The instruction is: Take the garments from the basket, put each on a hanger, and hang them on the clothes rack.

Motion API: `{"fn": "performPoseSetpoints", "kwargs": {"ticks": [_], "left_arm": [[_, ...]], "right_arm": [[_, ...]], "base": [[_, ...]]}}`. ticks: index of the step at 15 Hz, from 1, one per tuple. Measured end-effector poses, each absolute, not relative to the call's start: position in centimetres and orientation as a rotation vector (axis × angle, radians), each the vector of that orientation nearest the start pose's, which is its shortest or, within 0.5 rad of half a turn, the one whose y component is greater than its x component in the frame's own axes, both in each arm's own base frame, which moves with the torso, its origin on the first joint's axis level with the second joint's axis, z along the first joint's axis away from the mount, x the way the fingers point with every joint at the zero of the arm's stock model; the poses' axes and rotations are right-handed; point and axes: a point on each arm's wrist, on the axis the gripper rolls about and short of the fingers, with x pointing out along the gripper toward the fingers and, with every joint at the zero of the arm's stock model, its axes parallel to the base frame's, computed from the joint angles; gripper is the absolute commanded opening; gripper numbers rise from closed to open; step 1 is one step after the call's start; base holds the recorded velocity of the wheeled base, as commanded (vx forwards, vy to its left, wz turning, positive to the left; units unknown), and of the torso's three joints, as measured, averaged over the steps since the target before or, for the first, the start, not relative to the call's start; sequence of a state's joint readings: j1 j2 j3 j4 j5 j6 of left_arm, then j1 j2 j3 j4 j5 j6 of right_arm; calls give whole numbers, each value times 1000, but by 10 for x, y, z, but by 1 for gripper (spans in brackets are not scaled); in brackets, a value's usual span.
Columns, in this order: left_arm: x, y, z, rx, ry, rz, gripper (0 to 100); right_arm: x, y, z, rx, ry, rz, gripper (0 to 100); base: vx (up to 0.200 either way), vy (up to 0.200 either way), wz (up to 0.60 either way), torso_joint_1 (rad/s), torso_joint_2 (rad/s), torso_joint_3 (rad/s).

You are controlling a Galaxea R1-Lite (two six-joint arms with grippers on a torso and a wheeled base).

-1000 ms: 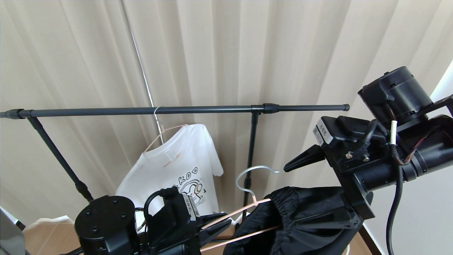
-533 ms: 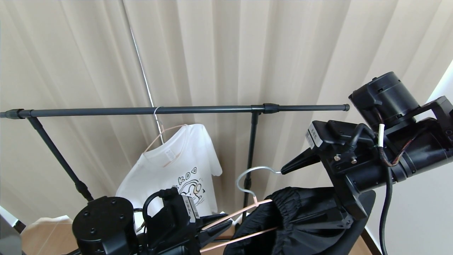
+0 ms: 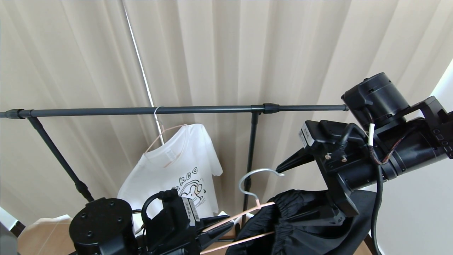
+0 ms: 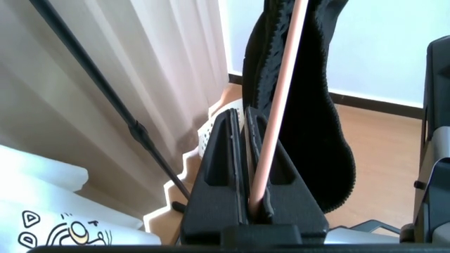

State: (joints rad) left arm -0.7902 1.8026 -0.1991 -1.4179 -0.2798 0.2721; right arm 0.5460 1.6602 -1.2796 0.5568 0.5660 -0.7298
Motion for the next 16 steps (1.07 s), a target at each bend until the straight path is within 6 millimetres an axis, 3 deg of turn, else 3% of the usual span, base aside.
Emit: {"fn": "performPoseSetpoints", "kwargs": {"ticks": [8,9,16], "left_arm": [[160,-173,100,290,28,-1092,0],[160,-173,100,290,27,-1092,0],[160,-173,101,282,22,-1090,0]], "right_arm": [[230,154,225,-591,559,1333,100],[230,154,225,-591,560,1333,0],[229,153,224,-591,568,1337,0]], "base": [[0,0,0,0,0,0],[0,0,0,0,0,0],[0,0,0,0,0,0]]}}
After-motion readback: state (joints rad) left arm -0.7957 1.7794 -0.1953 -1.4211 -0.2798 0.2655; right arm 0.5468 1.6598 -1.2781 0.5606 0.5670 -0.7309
